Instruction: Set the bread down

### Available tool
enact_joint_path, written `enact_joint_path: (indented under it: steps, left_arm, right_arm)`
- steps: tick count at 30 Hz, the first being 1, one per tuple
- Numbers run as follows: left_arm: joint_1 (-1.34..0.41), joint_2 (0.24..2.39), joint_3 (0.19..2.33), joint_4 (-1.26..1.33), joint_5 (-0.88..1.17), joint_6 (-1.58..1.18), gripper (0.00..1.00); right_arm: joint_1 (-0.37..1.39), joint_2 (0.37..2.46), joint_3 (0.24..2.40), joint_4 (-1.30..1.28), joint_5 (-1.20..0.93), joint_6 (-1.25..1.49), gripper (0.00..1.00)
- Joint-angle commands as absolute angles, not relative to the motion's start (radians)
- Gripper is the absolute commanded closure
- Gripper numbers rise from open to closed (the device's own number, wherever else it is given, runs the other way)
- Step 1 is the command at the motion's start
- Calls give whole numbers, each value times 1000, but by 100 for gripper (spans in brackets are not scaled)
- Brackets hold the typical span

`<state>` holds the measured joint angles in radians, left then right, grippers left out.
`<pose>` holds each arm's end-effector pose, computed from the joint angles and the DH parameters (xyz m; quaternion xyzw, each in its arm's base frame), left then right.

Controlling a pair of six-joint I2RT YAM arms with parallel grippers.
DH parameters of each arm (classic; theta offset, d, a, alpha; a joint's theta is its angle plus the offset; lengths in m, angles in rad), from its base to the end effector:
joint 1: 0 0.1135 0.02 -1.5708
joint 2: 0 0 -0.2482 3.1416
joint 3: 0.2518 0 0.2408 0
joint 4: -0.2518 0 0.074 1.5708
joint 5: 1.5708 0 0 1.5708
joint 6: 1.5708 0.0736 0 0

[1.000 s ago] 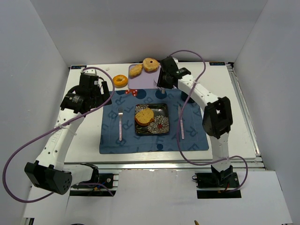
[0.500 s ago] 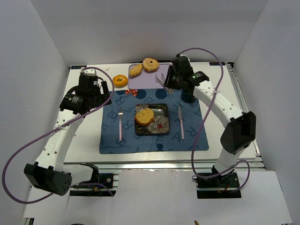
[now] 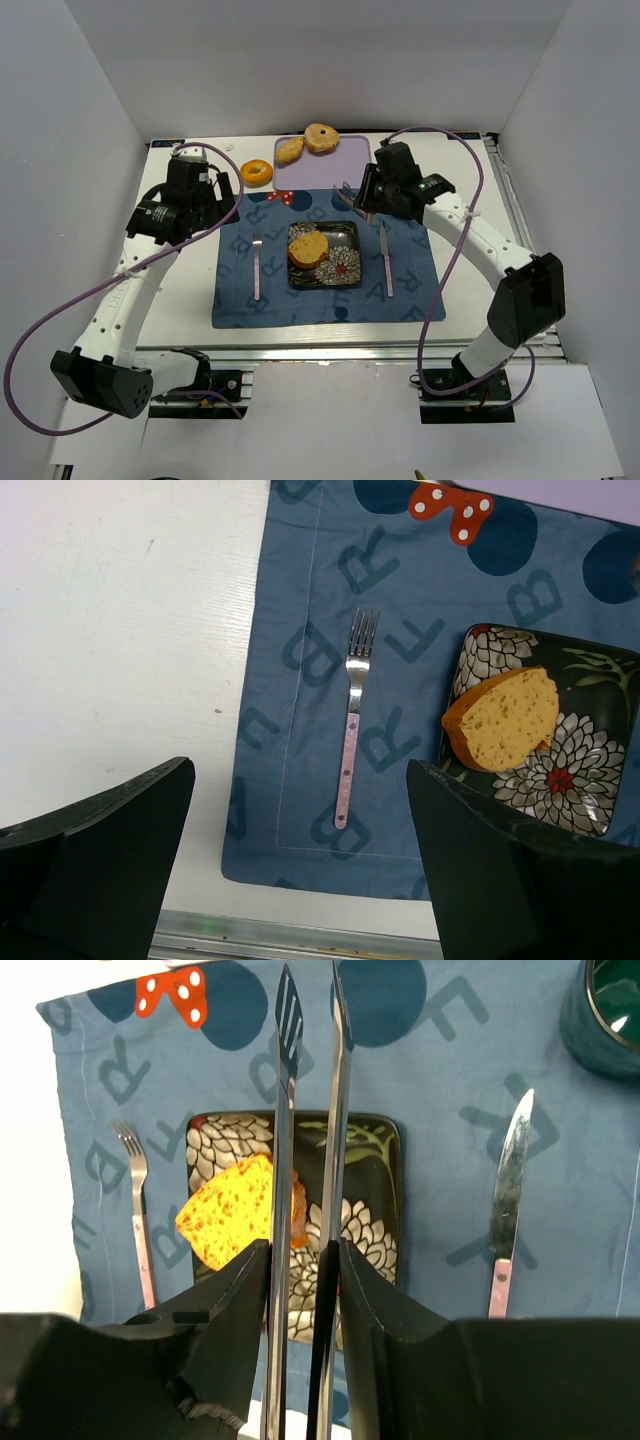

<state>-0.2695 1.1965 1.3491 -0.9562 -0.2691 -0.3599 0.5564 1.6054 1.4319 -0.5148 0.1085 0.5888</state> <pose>0.2474 -0.0480 0.3349 -0.0917 0.9157 0.0035 0.3912 0.3289 0.1951 0.2869 0.0378 0.9024 0.1898 0.3850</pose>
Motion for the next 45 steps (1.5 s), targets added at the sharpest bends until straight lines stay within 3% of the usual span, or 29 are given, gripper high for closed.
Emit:
enact_joint_path:
  steps: [1,17,30,45]
  left_arm:
    - [-270,1164,1354,-933,-253,-368,2]
    - [-270,1175,1358,-930,-247,-367,2]
    - [-273,1192,1338,-902,-190,-380,2]
    - [-278,1184,1336,-913,-189,-377,2]
  right_arm:
    - [555,1543,1417,-456,87,598,62]
    - [485,1303,1348,-555,233,653,65]
    - [143,1000,1155,-692,371,612,65]
    - [0,1063,858,-568,402,511,65]
